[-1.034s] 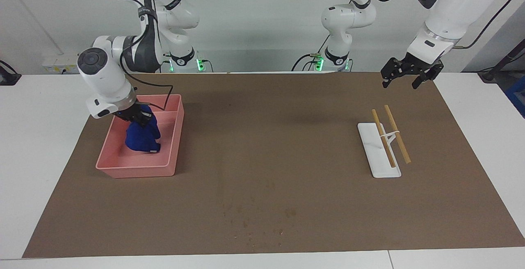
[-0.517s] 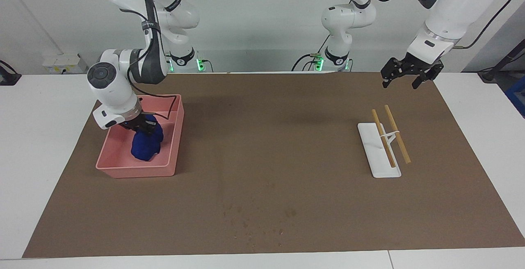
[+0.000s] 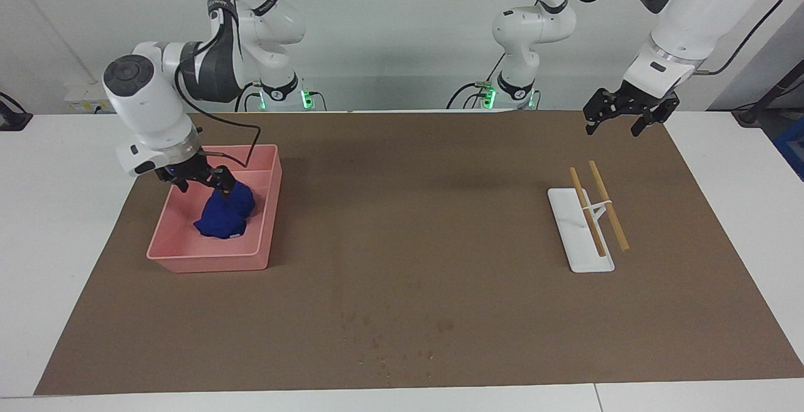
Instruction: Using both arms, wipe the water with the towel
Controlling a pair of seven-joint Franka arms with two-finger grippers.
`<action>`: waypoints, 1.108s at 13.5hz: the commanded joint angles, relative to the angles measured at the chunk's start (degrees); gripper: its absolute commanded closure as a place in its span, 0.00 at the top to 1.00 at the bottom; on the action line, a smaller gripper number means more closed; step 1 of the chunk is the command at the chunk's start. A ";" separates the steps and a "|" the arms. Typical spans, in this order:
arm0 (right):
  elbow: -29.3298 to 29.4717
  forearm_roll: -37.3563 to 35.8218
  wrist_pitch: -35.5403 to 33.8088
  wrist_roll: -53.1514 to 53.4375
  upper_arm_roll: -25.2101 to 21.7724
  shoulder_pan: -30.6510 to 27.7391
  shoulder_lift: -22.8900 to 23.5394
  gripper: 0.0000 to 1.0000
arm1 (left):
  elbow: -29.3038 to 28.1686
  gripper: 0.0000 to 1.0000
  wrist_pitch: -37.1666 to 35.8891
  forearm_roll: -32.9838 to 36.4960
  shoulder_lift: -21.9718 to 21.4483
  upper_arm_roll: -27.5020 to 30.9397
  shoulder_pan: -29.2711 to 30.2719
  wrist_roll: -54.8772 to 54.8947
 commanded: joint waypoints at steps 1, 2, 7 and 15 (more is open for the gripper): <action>8.18 1.36 -6.63 1.13 0.53 0.31 -0.28 1.00 | -1.00 1.00 -0.48 0.43 -1.21 0.04 0.09 0.47; 11.09 1.36 -9.53 1.39 0.53 0.74 -0.37 1.00 | -1.00 1.00 -0.48 0.43 -1.21 0.04 0.09 0.47; 19.80 3.55 -19.65 2.80 1.76 1.01 -0.99 1.00 | -1.00 1.00 -0.48 0.43 -1.21 0.04 0.09 0.38; 15.87 4.70 -23.80 2.54 1.84 1.10 -5.72 1.00 | -1.00 1.00 -0.48 0.43 -1.21 0.04 0.09 0.47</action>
